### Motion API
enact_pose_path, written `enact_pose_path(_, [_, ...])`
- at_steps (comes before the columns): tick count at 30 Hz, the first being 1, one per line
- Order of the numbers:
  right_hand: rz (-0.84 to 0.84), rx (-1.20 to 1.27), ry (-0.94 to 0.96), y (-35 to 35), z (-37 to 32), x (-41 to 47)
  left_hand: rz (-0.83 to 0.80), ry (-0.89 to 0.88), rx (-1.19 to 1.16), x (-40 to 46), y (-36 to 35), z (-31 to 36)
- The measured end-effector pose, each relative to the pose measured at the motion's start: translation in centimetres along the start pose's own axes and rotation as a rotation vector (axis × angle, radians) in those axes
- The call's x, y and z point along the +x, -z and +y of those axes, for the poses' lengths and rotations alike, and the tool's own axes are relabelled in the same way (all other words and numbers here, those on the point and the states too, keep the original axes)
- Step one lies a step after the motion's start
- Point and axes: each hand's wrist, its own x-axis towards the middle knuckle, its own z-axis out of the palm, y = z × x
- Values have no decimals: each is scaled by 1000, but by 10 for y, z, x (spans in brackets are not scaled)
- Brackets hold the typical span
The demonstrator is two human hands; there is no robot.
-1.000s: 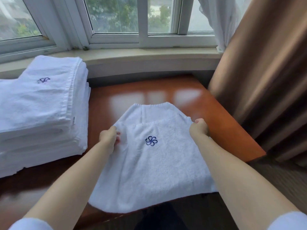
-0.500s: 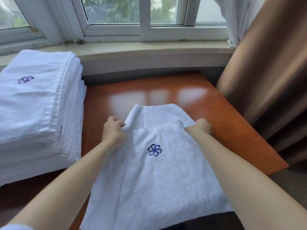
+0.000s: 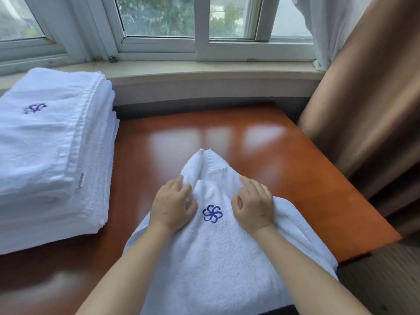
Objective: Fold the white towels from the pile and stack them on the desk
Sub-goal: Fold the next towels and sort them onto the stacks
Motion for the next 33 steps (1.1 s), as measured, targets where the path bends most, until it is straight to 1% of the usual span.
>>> enact_pose_path(2, [58,5,24,1,0,1,7,-178,17,2,1,1])
enact_pose_path(4, [90,-29,14,0,1,3,53,-322,35,4,-1,3])
enact_pose_path(6, [79,-97,-14,-2,0,2,71,-375,38,6,-2,4])
enact_pose_path(7, [62,-104,-42,-2,-1,2,80,-368,40,6,-4,4])
enact_pose_path(8, [50,-92,-79,-2,-1,1,86,-330,45,5,-5,4])
enact_pose_path(9, [35,-73,-132,-2,-1,1,53,-259,43,5,-4,6])
enact_pose_path(11, [-5,-61,-233,0,-3,3,-20,-68,86,6,-2,7])
enact_pose_path(12, [-20,-71,-266,0,-4,4,-8,21,123,6,-1,9])
enact_pose_path(13, [-28,-80,-288,0,-5,5,19,103,92,6,1,11])
enact_pose_path(15, [-33,-82,-298,0,-6,6,58,202,13,4,2,16])
enact_pose_path(18, [-2,-83,-250,0,-5,4,43,306,12,5,1,15])
enact_pose_path(21, [52,-128,-183,-1,-5,5,51,327,12,7,0,18])
enact_pose_path(24, [116,-175,-172,-1,-5,7,105,326,3,7,0,19])
enact_pose_path(29, [130,-236,-157,-2,-2,6,203,301,-15,4,-3,17])
enact_pose_path(33, [191,-174,-199,-1,1,4,256,274,-3,6,2,21])
